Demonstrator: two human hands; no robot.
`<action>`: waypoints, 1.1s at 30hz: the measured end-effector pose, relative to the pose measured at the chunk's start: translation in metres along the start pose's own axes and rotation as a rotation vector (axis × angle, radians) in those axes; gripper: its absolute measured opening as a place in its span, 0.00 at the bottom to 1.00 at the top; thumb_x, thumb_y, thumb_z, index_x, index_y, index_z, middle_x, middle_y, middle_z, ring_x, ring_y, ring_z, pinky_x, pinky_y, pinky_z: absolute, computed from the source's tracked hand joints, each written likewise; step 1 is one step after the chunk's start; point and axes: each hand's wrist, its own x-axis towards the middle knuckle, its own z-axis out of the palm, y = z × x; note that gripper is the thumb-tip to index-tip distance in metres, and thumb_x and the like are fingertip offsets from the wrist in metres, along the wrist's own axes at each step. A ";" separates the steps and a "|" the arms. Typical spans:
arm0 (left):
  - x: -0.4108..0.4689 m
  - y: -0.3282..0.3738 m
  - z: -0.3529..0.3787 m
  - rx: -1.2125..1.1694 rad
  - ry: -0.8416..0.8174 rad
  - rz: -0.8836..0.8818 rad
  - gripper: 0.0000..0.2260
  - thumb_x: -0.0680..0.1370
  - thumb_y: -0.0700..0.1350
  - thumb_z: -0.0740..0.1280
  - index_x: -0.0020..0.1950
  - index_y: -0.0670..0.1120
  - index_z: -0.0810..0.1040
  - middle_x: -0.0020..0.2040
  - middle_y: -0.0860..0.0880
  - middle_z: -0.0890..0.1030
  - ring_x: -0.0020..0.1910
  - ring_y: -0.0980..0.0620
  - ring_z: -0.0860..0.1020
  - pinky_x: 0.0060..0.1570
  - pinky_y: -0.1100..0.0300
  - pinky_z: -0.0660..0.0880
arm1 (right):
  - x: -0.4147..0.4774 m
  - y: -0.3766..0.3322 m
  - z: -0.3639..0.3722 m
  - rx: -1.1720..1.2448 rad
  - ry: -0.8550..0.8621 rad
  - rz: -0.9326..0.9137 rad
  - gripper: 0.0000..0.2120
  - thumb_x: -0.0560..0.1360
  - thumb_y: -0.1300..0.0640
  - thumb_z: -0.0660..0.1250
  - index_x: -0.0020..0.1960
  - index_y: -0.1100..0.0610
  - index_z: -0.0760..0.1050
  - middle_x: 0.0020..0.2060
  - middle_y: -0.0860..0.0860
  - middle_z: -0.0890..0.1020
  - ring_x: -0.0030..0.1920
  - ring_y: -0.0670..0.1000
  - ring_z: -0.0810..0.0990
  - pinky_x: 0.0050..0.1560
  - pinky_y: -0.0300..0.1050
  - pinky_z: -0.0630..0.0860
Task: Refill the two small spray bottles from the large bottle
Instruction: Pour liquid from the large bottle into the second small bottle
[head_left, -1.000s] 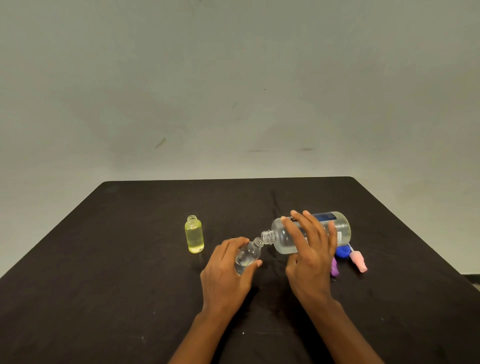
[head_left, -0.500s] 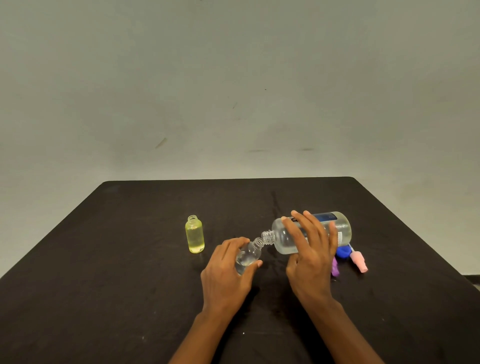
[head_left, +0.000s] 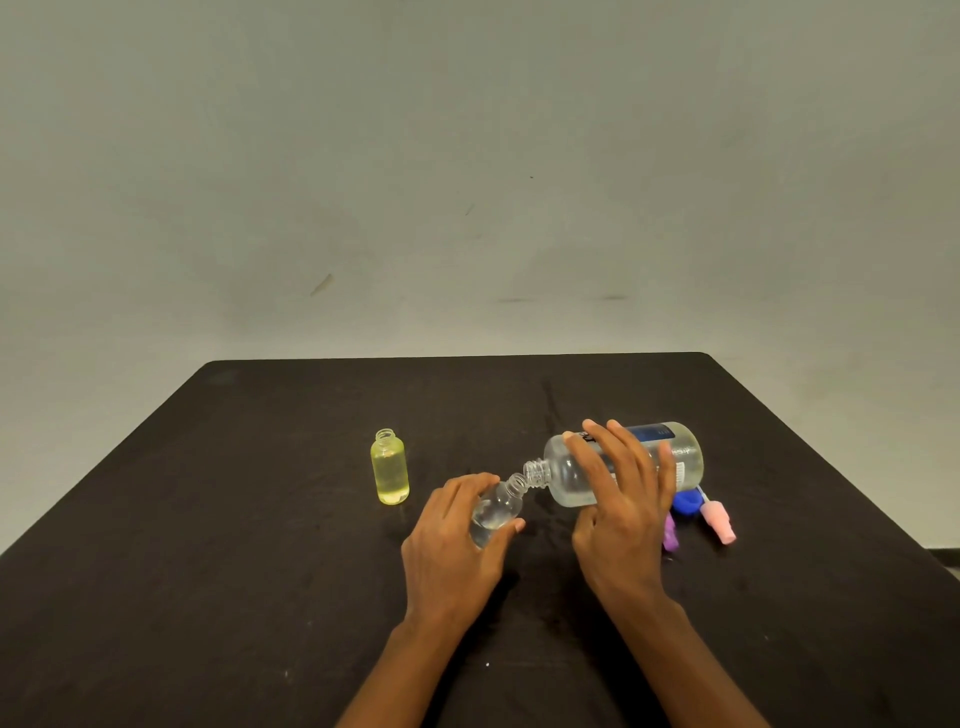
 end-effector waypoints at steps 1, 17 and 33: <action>0.000 0.000 0.000 0.000 0.002 0.002 0.21 0.64 0.51 0.78 0.54 0.56 0.76 0.49 0.66 0.75 0.47 0.64 0.75 0.38 0.76 0.66 | 0.000 0.000 0.000 -0.001 -0.001 0.001 0.37 0.54 0.82 0.68 0.59 0.59 0.78 0.60 0.58 0.78 0.67 0.55 0.67 0.72 0.55 0.50; -0.001 -0.002 0.002 -0.013 0.004 -0.008 0.21 0.64 0.52 0.78 0.54 0.55 0.77 0.49 0.63 0.77 0.47 0.64 0.75 0.39 0.78 0.68 | 0.000 -0.001 -0.001 -0.024 0.008 0.007 0.37 0.53 0.83 0.67 0.59 0.60 0.79 0.60 0.58 0.79 0.67 0.54 0.67 0.72 0.56 0.50; -0.001 -0.003 0.003 -0.025 0.023 0.007 0.22 0.63 0.51 0.79 0.54 0.54 0.77 0.49 0.63 0.78 0.46 0.63 0.76 0.39 0.72 0.72 | 0.001 -0.001 -0.001 -0.020 0.010 0.001 0.37 0.53 0.83 0.68 0.59 0.60 0.79 0.59 0.58 0.79 0.66 0.54 0.67 0.71 0.56 0.51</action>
